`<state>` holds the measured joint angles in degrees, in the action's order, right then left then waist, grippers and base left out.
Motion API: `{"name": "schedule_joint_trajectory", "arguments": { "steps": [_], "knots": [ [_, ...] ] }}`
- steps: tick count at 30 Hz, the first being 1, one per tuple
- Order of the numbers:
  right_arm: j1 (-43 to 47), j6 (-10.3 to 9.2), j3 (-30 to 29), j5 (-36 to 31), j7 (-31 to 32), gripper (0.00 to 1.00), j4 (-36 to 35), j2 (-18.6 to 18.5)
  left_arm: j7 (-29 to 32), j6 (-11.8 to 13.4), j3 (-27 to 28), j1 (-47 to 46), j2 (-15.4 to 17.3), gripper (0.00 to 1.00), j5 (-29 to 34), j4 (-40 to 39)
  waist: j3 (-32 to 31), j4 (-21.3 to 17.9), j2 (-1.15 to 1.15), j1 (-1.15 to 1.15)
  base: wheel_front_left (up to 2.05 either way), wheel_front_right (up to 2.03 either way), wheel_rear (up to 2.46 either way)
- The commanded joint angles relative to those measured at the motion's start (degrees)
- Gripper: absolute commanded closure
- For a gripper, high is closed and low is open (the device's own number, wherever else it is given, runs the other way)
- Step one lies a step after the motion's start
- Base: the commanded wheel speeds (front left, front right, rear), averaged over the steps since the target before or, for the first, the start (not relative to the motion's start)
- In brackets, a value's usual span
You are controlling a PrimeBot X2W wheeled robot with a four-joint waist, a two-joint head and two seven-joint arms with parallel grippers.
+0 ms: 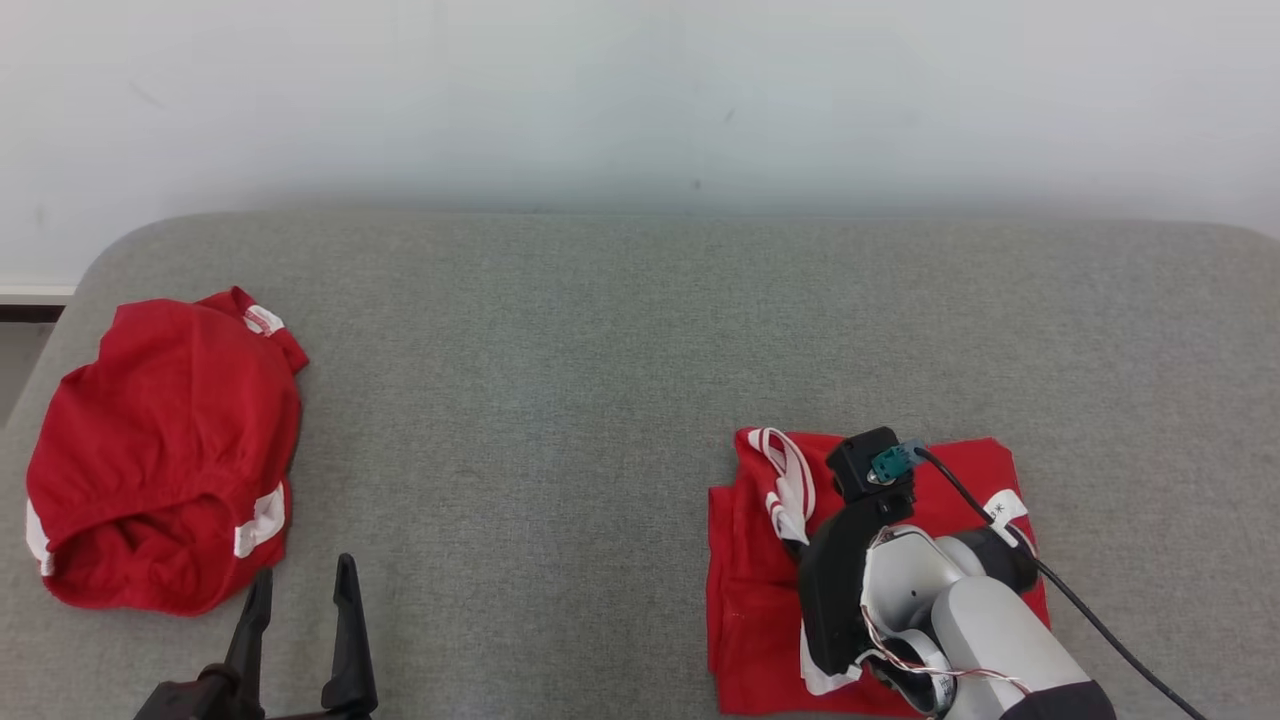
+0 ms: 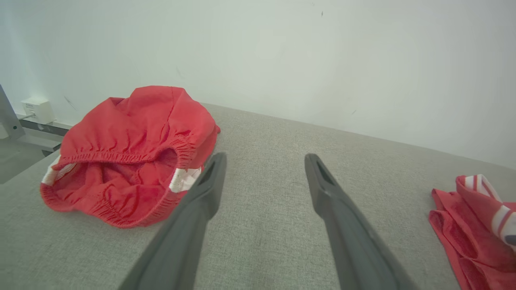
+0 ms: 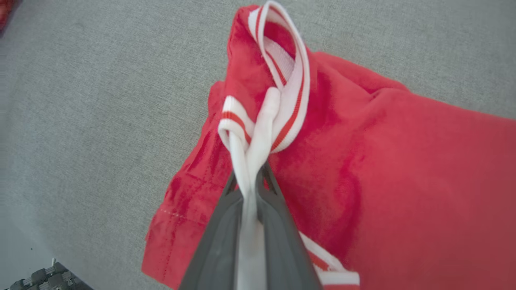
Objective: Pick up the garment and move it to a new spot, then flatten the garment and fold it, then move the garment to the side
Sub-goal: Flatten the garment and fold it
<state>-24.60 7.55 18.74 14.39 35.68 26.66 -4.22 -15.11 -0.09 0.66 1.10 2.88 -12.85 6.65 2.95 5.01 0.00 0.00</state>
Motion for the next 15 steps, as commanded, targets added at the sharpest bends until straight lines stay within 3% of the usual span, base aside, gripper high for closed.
{"name": "schedule_joint_trajectory", "arguments": {
  "steps": [1,2,12,15],
  "knots": [
    [-0.57,-0.14,0.06,1.06,-1.02,0.09,0.58,0.47,-0.03,0.06,-0.09,0.34,0.03,0.0,-0.18,0.14,-0.21,0.32,0.0,0.0,0.0,0.0,0.0],
    [-0.88,-0.14,-0.28,1.79,-2.02,0.0,0.82,0.71,-0.03,0.16,-0.12,0.51,0.03,0.0,-0.22,0.17,-0.3,0.37,0.0,0.0,0.0,0.0,0.0],
    [-2.08,-0.14,-1.09,11.06,-11.27,0.0,-0.33,1.33,-0.03,0.38,0.57,1.79,0.03,0.0,0.15,0.08,-2.07,-0.88,0.0,0.0,0.0,0.0,0.0],
    [-1.87,-0.14,-2.64,10.98,-15.06,0.0,-1.21,1.32,-0.03,0.26,0.56,1.94,0.02,0.0,0.57,0.12,-2.74,-1.57,0.0,0.0,0.0,0.0,0.0]
  ]
}}
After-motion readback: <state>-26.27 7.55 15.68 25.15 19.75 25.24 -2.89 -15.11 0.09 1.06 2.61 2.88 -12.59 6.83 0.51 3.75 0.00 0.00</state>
